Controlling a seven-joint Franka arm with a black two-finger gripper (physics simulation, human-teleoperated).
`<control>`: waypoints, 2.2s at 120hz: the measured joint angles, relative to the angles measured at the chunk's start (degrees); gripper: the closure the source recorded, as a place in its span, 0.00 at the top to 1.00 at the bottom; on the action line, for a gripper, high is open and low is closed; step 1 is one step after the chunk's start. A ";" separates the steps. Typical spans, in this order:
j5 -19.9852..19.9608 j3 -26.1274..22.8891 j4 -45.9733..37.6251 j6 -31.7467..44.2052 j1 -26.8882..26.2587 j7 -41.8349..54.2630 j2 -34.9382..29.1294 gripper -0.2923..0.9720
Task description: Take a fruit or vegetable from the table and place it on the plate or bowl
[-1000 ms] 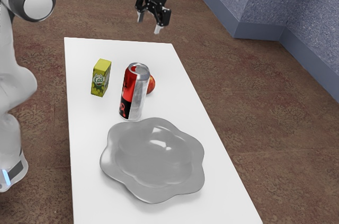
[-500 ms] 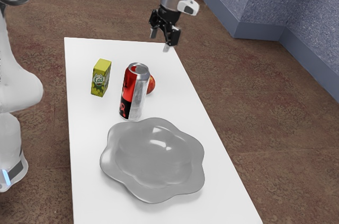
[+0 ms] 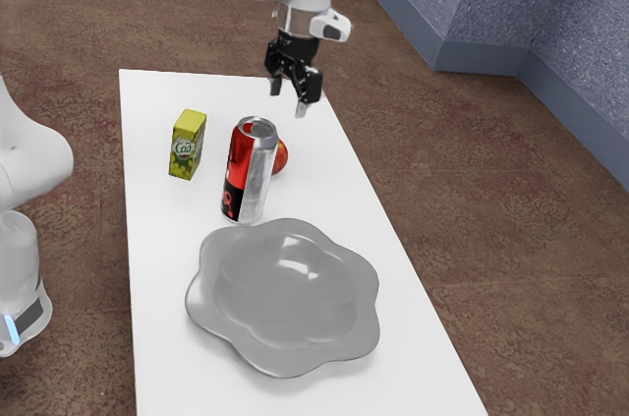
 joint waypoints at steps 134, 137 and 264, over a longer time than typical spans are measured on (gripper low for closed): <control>-1.42 14.46 -5.48 0.41 -9.69 -1.34 3.70 0.75; -1.40 14.48 -5.49 0.57 -9.69 -1.37 3.77 0.75; 0.50 22.51 -6.03 9.36 -20.71 -1.98 4.36 0.75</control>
